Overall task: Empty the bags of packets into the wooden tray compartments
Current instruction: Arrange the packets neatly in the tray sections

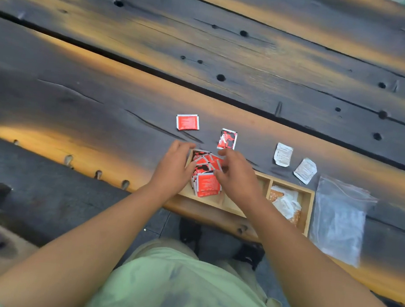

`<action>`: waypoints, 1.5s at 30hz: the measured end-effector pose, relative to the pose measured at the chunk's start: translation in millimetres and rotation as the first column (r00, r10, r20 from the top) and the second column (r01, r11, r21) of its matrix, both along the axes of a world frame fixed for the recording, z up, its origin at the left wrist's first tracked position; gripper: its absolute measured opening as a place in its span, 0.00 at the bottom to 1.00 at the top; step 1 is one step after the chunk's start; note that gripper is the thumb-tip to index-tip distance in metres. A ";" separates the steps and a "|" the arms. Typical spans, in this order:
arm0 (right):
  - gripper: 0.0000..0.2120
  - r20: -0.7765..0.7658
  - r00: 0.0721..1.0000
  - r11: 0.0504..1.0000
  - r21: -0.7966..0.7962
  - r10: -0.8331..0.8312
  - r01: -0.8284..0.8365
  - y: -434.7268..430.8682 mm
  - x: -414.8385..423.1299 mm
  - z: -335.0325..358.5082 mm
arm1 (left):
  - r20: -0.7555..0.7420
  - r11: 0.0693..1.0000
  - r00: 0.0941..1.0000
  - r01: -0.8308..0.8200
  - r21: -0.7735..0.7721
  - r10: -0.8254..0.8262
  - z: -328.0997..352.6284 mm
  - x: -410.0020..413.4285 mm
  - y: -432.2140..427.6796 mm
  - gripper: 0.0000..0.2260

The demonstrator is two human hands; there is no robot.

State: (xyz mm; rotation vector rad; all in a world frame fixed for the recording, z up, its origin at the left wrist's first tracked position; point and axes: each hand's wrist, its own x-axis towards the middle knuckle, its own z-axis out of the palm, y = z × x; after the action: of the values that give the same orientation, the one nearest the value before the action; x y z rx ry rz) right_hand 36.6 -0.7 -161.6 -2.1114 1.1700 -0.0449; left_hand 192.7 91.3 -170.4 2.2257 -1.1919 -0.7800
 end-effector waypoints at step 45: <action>0.27 -0.146 0.978 0.985 -0.060 0.149 -0.159 21.0 -12.1 -27.1 | 0.093 0.839 0.854 0.473 0.270 -0.512 -8.3 -0.1 -9.1 0.27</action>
State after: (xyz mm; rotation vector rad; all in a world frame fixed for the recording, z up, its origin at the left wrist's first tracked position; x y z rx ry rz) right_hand 24.5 20.3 -188.7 -2.2936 1.0957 0.1380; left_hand 192.7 82.2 -178.7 2.2200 -1.8925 -0.9973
